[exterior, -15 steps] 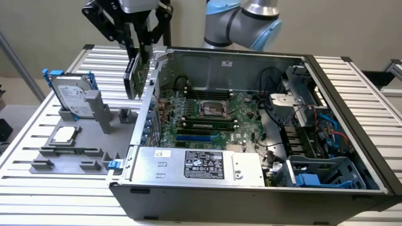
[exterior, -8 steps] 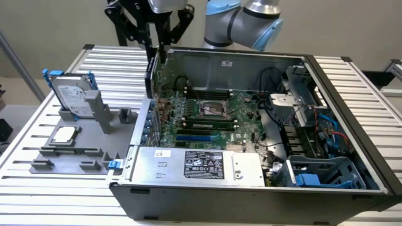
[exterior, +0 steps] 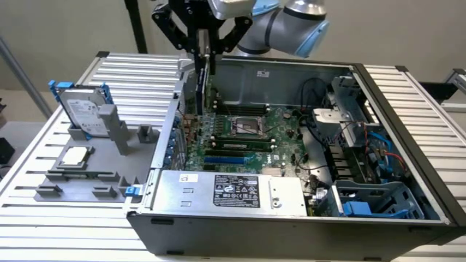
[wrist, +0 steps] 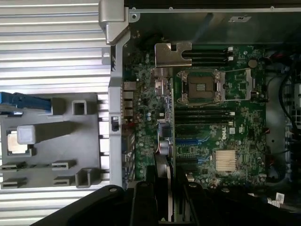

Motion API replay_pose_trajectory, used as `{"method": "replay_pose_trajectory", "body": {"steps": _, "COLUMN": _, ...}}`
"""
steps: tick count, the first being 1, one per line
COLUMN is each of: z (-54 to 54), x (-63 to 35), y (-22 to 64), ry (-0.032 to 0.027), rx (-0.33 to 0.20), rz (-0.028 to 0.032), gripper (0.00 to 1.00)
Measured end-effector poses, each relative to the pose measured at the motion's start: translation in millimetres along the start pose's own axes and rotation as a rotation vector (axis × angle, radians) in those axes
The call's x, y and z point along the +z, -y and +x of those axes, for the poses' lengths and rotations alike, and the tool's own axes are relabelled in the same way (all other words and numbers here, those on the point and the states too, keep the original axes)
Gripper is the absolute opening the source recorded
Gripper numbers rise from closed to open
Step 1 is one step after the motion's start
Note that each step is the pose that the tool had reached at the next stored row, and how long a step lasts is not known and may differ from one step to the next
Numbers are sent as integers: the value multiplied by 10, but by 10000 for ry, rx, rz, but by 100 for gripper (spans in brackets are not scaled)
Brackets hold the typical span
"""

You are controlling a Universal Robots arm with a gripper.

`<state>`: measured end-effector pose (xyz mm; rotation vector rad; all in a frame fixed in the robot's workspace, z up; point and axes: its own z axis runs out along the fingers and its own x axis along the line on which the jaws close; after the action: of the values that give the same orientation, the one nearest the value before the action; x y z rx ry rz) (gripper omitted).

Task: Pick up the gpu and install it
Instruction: 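Pick up the gpu and move the gpu toward the slot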

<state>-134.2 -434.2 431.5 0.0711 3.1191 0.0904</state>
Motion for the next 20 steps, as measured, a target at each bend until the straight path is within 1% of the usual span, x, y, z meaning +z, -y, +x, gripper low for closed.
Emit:
{"method": "replay_pose_trajectory", "body": {"steps": 3, "z": -137, "x": 42, "y": -31, "ry": -2, "rx": 0, "rz": 3, "gripper": 28}}
{"method": "replay_pose_trajectory", "body": {"steps": 11, "z": -494, "x": 200, "y": -115, "ry": 1, "rx": 0, "rz": 7, "gripper": 28}}
{"method": "replay_pose_trajectory", "body": {"steps": 15, "z": -671, "x": 277, "y": -151, "ry": 2, "rx": 0, "rz": 24, "gripper": 28}}
{"method": "replay_pose_trajectory", "body": {"steps": 20, "z": -897, "x": 374, "y": -173, "ry": 4, "rx": -4, "rz": 83, "gripper": 28}}
